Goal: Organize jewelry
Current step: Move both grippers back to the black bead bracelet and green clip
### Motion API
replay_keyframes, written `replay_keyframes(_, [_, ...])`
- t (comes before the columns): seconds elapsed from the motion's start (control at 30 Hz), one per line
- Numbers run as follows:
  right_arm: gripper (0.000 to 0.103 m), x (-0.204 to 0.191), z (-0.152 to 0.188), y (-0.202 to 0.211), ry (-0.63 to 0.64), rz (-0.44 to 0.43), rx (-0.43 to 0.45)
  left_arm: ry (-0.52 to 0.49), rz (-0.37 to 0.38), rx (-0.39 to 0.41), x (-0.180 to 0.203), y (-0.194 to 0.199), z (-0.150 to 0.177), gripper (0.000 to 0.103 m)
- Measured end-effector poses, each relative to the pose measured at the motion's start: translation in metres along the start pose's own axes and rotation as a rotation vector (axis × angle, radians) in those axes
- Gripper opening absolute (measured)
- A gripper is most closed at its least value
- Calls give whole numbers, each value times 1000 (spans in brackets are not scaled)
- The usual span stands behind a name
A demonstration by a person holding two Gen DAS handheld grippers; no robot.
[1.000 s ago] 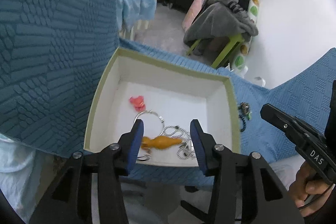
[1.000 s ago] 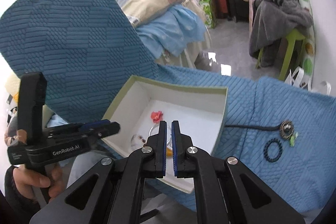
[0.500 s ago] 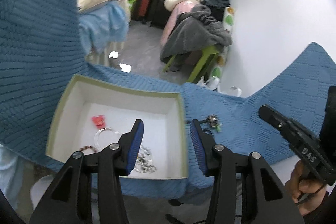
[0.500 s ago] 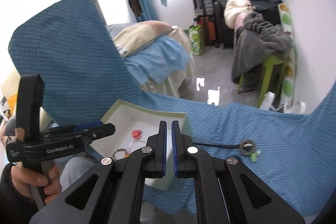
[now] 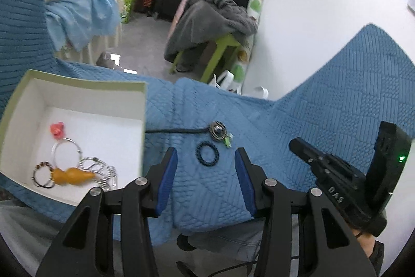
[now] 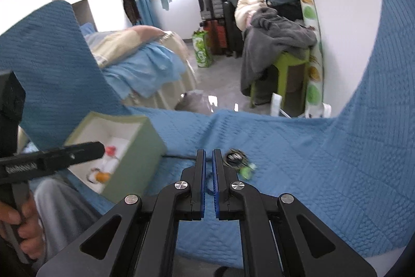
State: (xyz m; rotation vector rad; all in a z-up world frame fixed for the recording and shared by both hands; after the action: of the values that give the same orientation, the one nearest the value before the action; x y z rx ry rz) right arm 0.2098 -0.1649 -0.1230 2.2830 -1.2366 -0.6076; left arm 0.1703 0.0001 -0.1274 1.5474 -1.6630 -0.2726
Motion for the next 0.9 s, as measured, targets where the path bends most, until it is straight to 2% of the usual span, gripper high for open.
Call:
replay_keyframes(0.27, [4, 44, 43, -34, -52, -2, -68, -85, 23, -85, 35, -42, 33, 47])
replay_keyframes(0.37, [11, 53, 51, -53, -87, -39, -103, -99, 20, -115, 39, -61, 42, 47])
replay_keyframes(0.47, [23, 59, 52, -67, -110, -68, -120, -101, 27, -147, 37, -83, 51, 47])
replay_keyframes(0.53, [24, 63, 52, -77, -112, -75, -128, -102, 31, -185, 36, -98, 58, 47])
replay_keyframes(0.6, [24, 66, 53, -92, -109, -84, -159, -114, -9, -199, 31, -111, 61, 47])
replay_keyframes(0.7, [24, 66, 55, -108, -89, -92, -190, -118, -36, -217, 25, -128, 66, 50])
replay_keyframes(0.8, [24, 64, 57, -125, -70, -110, -220, -143, -63, -255, 21, -143, 70, 50])
replay_keyframes(0.9, [24, 63, 61, -140, -39, -111, -254, -157, -81, -259, 18, -151, 70, 50])
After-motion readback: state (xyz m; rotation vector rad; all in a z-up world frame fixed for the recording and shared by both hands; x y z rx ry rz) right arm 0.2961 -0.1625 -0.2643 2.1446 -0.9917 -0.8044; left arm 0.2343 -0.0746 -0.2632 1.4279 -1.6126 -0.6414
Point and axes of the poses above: each gripper's, at about its wrist camera, not at the fingertips, and y roughly against the way its jaws point, x to its right, z to its underside, the point moved 5 cm from there along -y, roughly the way its jaws point, and after that the axes turned 6 degrees about x, right-handed, at the moved point
